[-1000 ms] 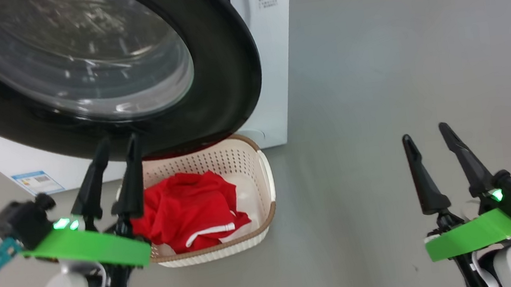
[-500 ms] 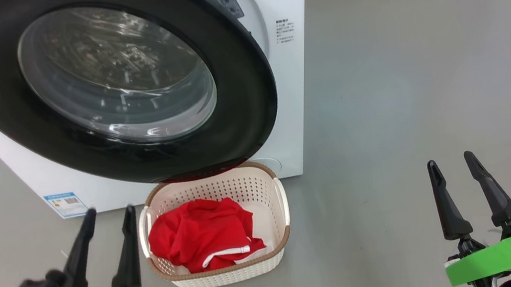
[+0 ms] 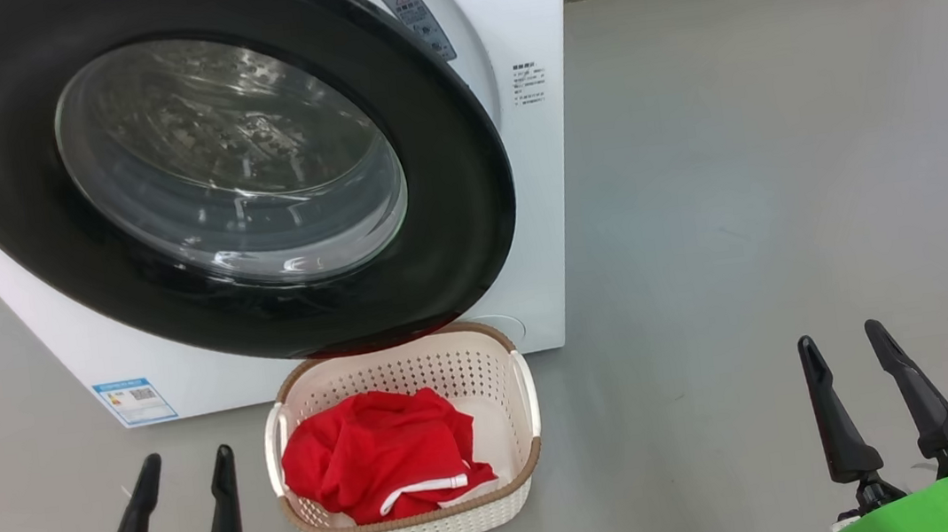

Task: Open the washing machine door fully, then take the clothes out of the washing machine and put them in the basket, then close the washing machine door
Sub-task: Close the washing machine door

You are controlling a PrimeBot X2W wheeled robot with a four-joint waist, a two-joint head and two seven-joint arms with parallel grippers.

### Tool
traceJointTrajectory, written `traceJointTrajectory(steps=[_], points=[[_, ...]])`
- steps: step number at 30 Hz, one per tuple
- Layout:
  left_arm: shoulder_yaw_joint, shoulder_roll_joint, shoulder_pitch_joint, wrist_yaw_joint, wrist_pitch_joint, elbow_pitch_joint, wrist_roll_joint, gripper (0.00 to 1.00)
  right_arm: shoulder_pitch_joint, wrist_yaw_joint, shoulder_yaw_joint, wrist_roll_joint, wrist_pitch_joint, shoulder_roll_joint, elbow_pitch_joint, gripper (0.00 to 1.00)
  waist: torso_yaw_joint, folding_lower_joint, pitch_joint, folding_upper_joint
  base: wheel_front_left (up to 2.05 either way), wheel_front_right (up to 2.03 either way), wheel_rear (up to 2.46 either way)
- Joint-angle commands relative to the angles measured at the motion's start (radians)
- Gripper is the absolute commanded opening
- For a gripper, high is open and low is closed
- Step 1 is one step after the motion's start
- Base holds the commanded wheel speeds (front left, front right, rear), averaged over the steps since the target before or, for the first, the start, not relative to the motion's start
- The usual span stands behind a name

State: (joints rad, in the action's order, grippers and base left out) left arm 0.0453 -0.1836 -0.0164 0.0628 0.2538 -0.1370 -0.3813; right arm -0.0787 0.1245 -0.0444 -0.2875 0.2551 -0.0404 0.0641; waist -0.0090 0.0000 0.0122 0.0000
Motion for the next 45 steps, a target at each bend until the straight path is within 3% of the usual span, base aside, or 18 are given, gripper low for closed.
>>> traceJointTrajectory(steps=[1, 13, 14, 15, 16, 18, 19, 30, 45], points=[[-0.046, -0.010, -0.019, 0.011, 0.008, 0.019, 0.014, 1.00, 0.016, 0.006, 0.026, 0.014, 0.007, -0.010, -0.031, 1.00, 0.000, 0.0000, 0.003, 0.0000, 0.00, 0.00, 0.00], [-0.061, 0.013, -0.025, 0.046, 0.008, 0.017, -0.018, 1.00, 0.013, 0.006, 0.032, 0.015, 0.007, -0.010, -0.023, 1.00, 0.011, 0.0000, 0.009, 0.0000, 0.00, 0.00, 0.00], [-0.058, 0.018, -0.026, 0.049, 0.008, 0.017, -0.028, 1.00, 0.013, 0.006, 0.034, 0.015, 0.007, -0.010, -0.022, 0.96, 0.013, 0.0000, 0.009, 0.0000, 0.00, 0.00, 0.00], [-0.053, 0.023, -0.029, 0.052, 0.008, 0.018, -0.038, 1.00, 0.012, 0.006, 0.037, 0.014, 0.007, -0.010, -0.019, 0.78, 0.016, 0.0000, 0.009, 0.0000, 0.00, 0.00, 0.00], [-0.046, 0.025, -0.032, 0.054, 0.008, 0.019, -0.044, 1.00, 0.012, 0.006, 0.039, 0.014, 0.007, -0.010, -0.017, 0.48, 0.019, 0.0000, 0.009, 0.0000, 0.00, 0.00, 0.00], [-0.029, 0.026, -0.039, 0.057, 0.008, 0.022, -0.049, 1.00, 0.013, 0.006, 0.047, 0.005, 0.007, -0.010, -0.009, 0.22, 0.025, 0.0000, 0.007, 0.0000, 0.00, 0.00, 0.00], [-0.021, 0.026, -0.042, 0.058, 0.008, 0.025, -0.050, 1.00, 0.015, 0.006, 0.050, -0.001, 0.007, -0.010, -0.005, 0.00, 0.028, 0.0000, 0.006, 0.0000, 0.00, 0.00, 0.00], [0.049, 0.013, -0.077, 0.063, -0.020, 0.060, -0.067, 1.00, 0.134, 0.006, 0.082, -0.002, 0.007, -0.010, 0.057, 0.00, 0.089, 0.0000, -0.045, 0.0000, 0.00, 0.00, 0.00], [0.077, 0.016, -0.124, 0.059, -0.021, 0.114, -0.076, 1.00, 0.490, 0.006, 0.180, 0.042, 0.007, -0.010, 0.281, 0.00, 0.180, 0.0000, -0.190, 0.0000, 0.00, 0.00, 0.00]])
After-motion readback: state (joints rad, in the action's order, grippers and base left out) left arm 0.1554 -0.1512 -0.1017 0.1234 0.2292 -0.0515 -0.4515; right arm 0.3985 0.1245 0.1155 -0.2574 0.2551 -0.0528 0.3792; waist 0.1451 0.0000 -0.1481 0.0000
